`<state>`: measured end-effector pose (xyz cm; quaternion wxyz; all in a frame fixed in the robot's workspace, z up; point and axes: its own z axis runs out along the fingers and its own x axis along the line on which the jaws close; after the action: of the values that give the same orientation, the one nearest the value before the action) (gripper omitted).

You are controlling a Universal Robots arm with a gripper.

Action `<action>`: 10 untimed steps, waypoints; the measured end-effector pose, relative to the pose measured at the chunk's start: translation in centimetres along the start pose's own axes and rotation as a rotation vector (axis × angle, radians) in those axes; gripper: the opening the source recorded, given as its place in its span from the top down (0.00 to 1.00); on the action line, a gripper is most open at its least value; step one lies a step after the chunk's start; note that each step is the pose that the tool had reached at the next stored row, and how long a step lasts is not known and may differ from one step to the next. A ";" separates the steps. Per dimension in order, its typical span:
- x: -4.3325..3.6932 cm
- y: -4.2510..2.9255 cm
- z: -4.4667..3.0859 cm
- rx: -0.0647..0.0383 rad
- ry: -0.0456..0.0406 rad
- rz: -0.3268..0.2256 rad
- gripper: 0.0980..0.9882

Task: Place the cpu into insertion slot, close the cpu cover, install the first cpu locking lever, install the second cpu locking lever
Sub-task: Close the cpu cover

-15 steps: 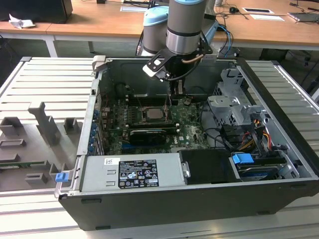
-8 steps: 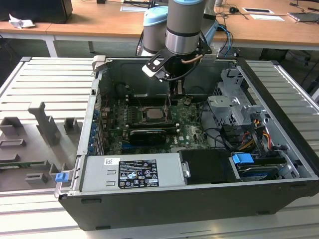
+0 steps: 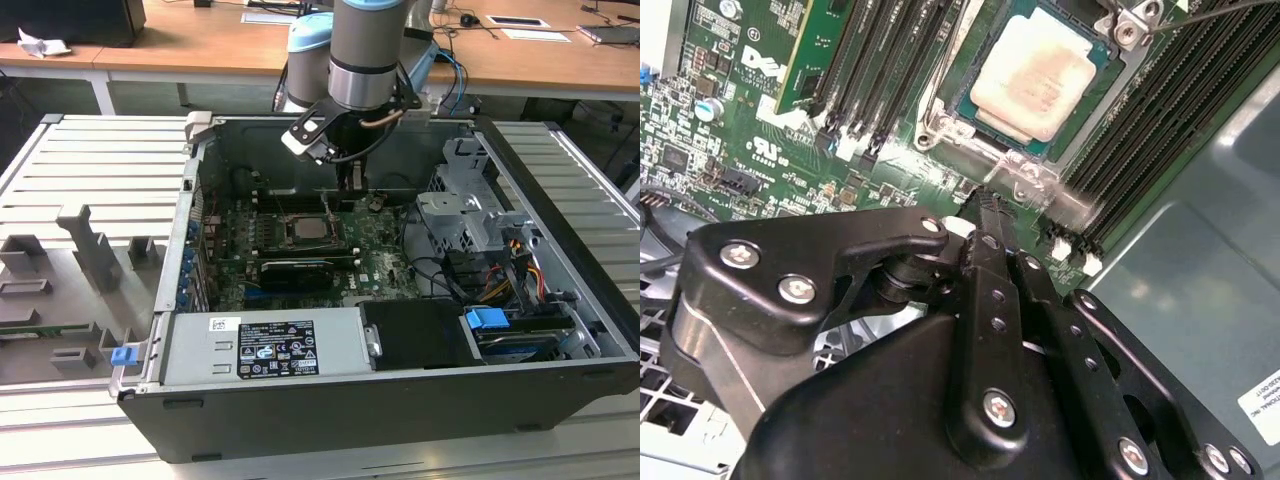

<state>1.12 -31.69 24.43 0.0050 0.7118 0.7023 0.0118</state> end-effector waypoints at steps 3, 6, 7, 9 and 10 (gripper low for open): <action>0.00 -0.19 0.03 0.000 0.0000 0.000 0.99; 0.00 -0.31 0.10 0.000 0.0000 0.000 0.99; -0.01 -0.53 0.13 0.000 -0.0001 0.000 0.99; -0.01 -0.81 0.18 0.000 -0.0001 0.000 0.99; -0.01 -0.84 0.21 0.000 0.0001 0.000 0.99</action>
<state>0.28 -31.69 24.20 0.0050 0.7117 0.7023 0.0119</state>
